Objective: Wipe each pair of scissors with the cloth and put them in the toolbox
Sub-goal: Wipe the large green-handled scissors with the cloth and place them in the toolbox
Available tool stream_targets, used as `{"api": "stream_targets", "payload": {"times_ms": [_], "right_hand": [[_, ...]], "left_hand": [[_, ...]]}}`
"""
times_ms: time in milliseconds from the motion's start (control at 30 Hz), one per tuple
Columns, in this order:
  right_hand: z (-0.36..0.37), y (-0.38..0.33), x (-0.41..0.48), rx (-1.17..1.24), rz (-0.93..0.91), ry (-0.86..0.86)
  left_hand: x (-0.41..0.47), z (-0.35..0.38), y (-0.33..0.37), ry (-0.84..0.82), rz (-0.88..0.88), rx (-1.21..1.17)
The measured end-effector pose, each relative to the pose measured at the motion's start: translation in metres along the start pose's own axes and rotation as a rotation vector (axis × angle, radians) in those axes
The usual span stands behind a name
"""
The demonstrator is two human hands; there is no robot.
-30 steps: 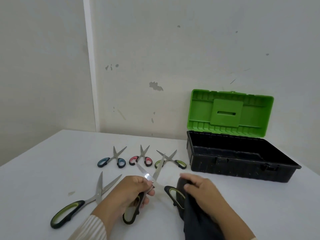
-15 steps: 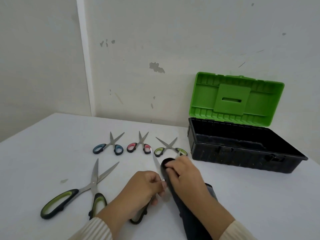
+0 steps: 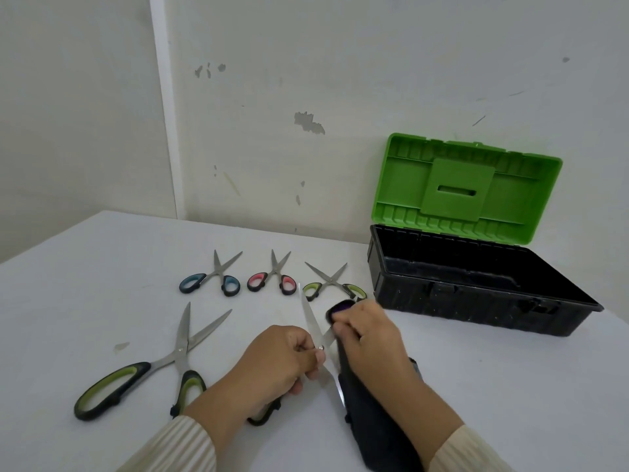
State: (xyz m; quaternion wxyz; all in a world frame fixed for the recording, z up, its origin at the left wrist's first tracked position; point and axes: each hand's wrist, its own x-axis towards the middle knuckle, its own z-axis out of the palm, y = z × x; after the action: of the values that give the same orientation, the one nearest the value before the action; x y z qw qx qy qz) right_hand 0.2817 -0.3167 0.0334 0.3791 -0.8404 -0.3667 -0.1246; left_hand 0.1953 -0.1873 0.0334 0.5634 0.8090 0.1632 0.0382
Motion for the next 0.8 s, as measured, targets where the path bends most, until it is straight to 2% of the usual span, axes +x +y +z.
{"api": "stream_targets", "payload": {"times_ms": [67,167,300,400,467,567,633,700,800], "right_hand": [[-0.002,0.001,0.003,-0.054,0.009,0.012],[0.002,-0.004,-0.001,-0.032,-0.01,-0.102],[0.001,0.001,0.002,-0.064,-0.015,-0.019],[0.006,-0.004,-0.005,-0.022,0.002,-0.118],[0.001,0.003,0.002,-0.052,0.006,-0.021],[-0.026,0.022,0.017,-0.061,0.14,0.278],[-0.037,0.024,0.012,-0.039,0.174,0.382],[-0.03,0.016,0.001,-0.025,0.039,0.316],[-0.007,0.008,-0.008,-0.02,-0.118,0.01]], "left_hand": [[0.0,0.0,0.0,-0.002,0.003,0.01],[0.0,0.001,0.001,0.015,0.0,0.007],[-0.001,0.0,0.002,0.011,0.003,0.025],[0.0,-0.003,0.003,0.007,-0.002,0.016],[-0.001,-0.003,0.004,-0.013,0.01,0.048],[-0.004,-0.001,0.008,-0.054,0.005,0.024],[-0.005,-0.002,0.011,-0.047,-0.008,0.01],[-0.005,-0.003,0.011,-0.034,-0.018,0.002],[-0.005,-0.002,0.009,-0.008,-0.021,0.0]]}}
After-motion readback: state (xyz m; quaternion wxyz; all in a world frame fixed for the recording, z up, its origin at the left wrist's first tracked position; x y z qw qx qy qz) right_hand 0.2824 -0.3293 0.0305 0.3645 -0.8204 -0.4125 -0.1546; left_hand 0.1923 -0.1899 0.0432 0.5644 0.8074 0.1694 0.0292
